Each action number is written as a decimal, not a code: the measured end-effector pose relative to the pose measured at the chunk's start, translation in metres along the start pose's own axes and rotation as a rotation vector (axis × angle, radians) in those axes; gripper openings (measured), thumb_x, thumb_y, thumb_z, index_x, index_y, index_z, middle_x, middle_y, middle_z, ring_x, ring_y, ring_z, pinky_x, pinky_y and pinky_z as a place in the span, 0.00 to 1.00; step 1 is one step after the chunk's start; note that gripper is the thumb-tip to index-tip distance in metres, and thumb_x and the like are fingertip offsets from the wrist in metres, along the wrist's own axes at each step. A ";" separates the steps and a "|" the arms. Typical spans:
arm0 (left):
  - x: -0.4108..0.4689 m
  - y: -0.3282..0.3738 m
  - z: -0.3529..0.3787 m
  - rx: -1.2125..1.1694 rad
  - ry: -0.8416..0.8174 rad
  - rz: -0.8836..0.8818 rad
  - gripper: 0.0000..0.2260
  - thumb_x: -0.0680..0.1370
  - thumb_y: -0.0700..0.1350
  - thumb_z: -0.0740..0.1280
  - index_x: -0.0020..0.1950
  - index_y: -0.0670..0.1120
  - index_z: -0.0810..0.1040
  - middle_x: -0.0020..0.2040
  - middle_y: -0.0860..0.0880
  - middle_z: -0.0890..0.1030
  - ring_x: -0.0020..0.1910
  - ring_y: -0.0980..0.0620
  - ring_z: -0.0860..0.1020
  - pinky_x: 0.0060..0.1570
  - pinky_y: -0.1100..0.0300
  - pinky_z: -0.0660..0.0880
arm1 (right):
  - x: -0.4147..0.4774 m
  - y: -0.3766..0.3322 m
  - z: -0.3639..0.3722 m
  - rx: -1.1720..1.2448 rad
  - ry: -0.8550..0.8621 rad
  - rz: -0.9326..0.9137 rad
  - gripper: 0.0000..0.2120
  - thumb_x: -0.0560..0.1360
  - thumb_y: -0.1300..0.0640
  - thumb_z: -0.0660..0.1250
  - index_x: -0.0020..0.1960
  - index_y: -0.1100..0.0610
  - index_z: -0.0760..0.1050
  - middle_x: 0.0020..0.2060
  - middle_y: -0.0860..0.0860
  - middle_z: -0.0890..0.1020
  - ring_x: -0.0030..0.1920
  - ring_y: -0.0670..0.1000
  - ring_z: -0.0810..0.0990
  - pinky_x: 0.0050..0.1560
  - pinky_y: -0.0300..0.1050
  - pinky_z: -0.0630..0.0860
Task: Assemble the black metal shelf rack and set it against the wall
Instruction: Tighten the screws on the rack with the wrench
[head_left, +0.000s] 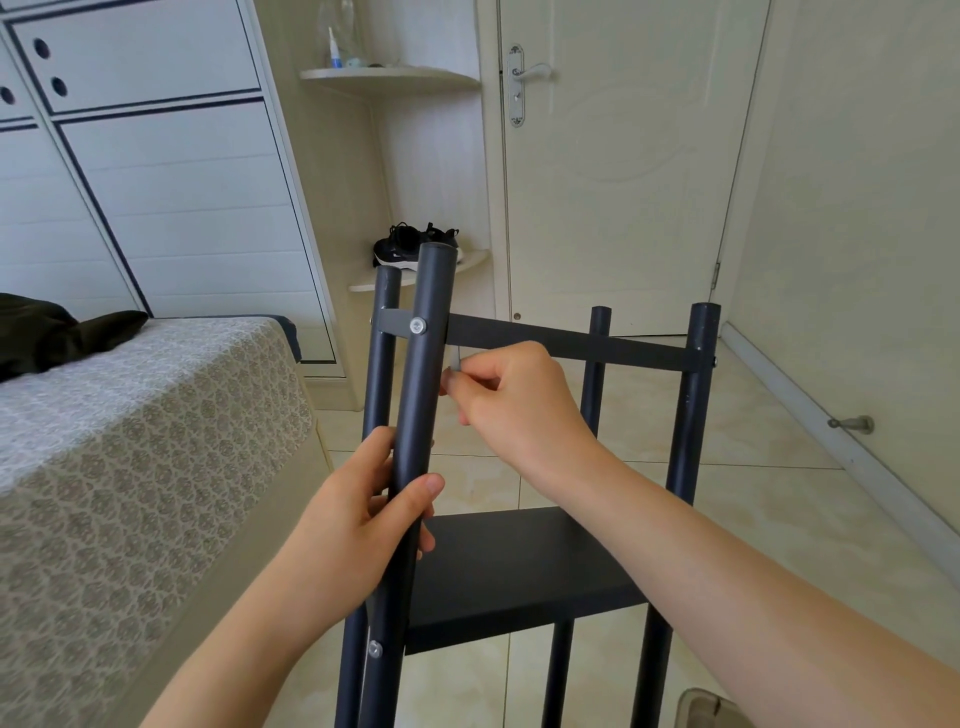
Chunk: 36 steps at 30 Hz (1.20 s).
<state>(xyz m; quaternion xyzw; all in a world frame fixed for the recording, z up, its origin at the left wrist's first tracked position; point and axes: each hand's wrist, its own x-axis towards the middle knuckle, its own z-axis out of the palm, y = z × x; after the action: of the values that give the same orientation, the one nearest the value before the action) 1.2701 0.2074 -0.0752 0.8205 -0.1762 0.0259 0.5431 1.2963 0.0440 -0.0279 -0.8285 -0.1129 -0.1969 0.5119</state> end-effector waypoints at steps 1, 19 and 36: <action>0.000 0.000 0.000 0.000 -0.001 0.002 0.19 0.71 0.56 0.66 0.59 0.53 0.74 0.40 0.47 0.81 0.37 0.44 0.84 0.42 0.48 0.84 | 0.000 -0.001 0.000 0.006 0.003 -0.005 0.24 0.79 0.59 0.66 0.26 0.44 0.70 0.19 0.43 0.71 0.23 0.41 0.70 0.28 0.30 0.67; 0.002 -0.004 -0.001 0.018 0.001 0.035 0.17 0.71 0.57 0.66 0.57 0.54 0.74 0.40 0.48 0.82 0.36 0.45 0.84 0.42 0.51 0.83 | 0.008 0.025 0.041 0.089 0.306 -0.176 0.15 0.79 0.62 0.66 0.33 0.60 0.76 0.26 0.47 0.75 0.29 0.44 0.73 0.35 0.30 0.66; 0.008 -0.006 0.003 -0.027 -0.008 0.025 0.11 0.76 0.50 0.67 0.58 0.56 0.74 0.40 0.51 0.82 0.36 0.46 0.84 0.41 0.52 0.84 | 0.011 0.036 0.035 0.048 0.273 -0.148 0.15 0.79 0.60 0.65 0.34 0.57 0.76 0.27 0.46 0.75 0.32 0.47 0.75 0.36 0.34 0.69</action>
<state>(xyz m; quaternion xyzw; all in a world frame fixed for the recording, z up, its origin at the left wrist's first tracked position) 1.2792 0.2043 -0.0803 0.8111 -0.1889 0.0271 0.5529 1.3277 0.0586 -0.0658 -0.7709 -0.1079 -0.3422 0.5264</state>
